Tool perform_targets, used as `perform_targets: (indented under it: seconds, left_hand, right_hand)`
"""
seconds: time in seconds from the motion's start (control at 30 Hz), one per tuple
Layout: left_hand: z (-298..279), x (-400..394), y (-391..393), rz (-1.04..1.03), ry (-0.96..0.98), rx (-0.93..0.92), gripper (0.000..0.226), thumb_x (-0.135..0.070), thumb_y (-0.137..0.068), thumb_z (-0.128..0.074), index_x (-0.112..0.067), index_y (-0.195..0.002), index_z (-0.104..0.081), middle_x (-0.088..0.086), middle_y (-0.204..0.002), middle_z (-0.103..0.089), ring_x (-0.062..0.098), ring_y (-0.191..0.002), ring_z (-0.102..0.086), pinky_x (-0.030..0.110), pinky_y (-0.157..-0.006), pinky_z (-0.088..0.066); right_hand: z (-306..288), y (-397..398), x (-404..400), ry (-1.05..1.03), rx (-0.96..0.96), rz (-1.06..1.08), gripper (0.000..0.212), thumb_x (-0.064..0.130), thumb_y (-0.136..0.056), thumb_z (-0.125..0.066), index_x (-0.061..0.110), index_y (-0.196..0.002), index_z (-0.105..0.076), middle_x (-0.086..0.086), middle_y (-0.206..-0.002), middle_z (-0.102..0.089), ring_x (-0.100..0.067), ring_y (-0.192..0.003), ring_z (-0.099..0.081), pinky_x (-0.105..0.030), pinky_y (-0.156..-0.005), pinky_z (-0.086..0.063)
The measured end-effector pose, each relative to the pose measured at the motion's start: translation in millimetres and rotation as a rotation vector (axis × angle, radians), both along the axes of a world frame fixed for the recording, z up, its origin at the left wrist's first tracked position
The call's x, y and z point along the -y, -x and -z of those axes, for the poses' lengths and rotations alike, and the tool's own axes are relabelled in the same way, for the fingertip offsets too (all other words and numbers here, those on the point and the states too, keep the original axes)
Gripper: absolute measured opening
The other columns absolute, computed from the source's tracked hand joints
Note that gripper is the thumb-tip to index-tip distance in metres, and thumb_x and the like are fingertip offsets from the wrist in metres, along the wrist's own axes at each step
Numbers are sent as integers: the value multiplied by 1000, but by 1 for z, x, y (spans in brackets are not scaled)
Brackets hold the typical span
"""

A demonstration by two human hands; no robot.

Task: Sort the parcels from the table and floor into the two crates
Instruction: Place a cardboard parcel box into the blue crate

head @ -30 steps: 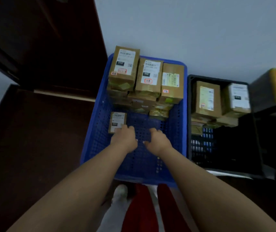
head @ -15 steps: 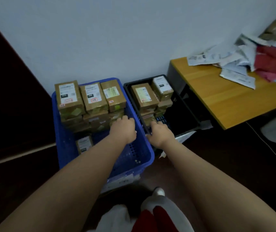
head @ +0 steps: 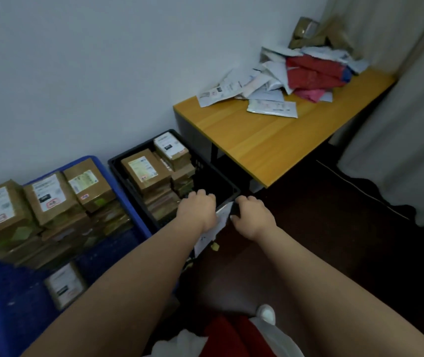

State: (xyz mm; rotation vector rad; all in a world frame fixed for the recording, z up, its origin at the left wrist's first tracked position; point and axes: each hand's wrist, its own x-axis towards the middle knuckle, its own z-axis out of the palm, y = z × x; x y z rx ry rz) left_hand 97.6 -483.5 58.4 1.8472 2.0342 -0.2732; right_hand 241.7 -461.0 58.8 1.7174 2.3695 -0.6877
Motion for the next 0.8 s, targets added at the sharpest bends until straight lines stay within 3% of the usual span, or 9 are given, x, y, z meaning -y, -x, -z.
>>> perform_targets:
  seconds: [0.13, 0.37, 0.8]
  left_hand:
    - [-7, -63, -90, 70, 0, 9, 41, -33, -98, -48, -12, -133, -45, 15, -133, -42, 35, -123, -40, 46, -94, -43]
    - [-20, -167, -211, 150, -97, 61, 36, -33, -98, -49, -11, -127, -50, 13, -129, -47, 32, -121, -43, 42, -91, -46]
    - [-15, -370, -295, 156, -94, 98, 45, -37, -97, -50, -12, -135, -46, 13, -134, -44, 31, -123, -42, 44, -96, -45]
  right_hand:
    - [-3, -86, -54, -4, 5, 48, 49, 34, -96, -53, 12, -138, -41, -13, -137, -45, -32, -127, -41, -43, -99, -43]
    - [-25, -211, -156, -92, -9, 153, 49, 33, -95, -55, 12, -138, -44, -13, -135, -47, -31, -126, -43, -43, -100, -43]
    - [-14, -302, -351, -115, -67, 196, 44, 32, -96, -55, 12, -134, -47, -12, -130, -50, -30, -122, -45, -41, -96, -45]
